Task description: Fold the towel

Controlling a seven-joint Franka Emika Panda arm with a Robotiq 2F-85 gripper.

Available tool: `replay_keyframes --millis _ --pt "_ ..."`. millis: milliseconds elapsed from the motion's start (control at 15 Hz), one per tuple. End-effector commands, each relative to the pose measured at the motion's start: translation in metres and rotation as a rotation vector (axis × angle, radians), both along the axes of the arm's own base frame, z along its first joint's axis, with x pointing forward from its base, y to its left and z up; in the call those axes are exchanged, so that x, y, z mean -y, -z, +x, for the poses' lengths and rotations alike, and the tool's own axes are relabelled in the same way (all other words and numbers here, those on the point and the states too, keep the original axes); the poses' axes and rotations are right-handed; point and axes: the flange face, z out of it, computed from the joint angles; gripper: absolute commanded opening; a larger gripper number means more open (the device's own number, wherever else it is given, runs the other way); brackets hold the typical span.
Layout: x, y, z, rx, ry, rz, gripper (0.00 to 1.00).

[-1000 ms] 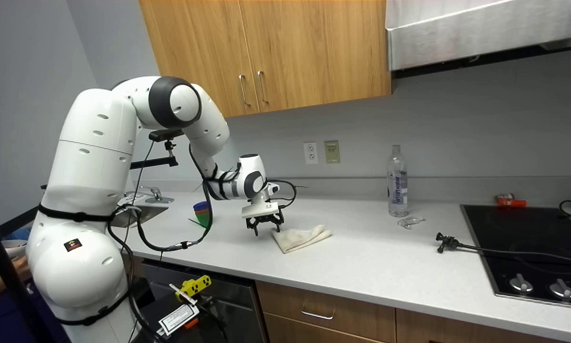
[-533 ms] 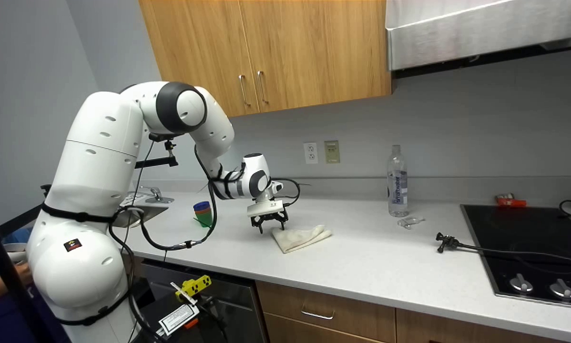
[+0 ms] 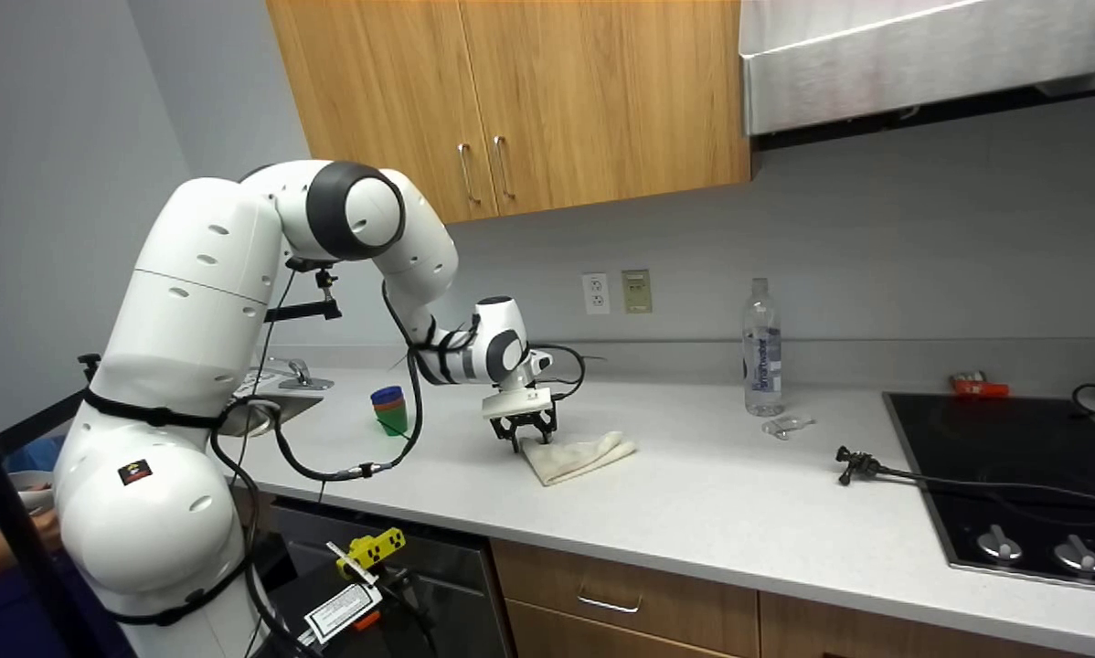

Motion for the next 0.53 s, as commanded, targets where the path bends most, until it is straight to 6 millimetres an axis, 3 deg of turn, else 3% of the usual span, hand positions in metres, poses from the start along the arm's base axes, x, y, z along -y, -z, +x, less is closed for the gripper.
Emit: replay_keyframes --millis 0,333,467 --pt "0.004 -0.002 0.009 0.003 -0.002 0.011 0.37" --pt "-0.01 -0.014 0.003 -0.096 0.076 0.102 0.01" --pt "-0.02 -0.019 -0.008 -0.198 0.122 0.16 0.0"
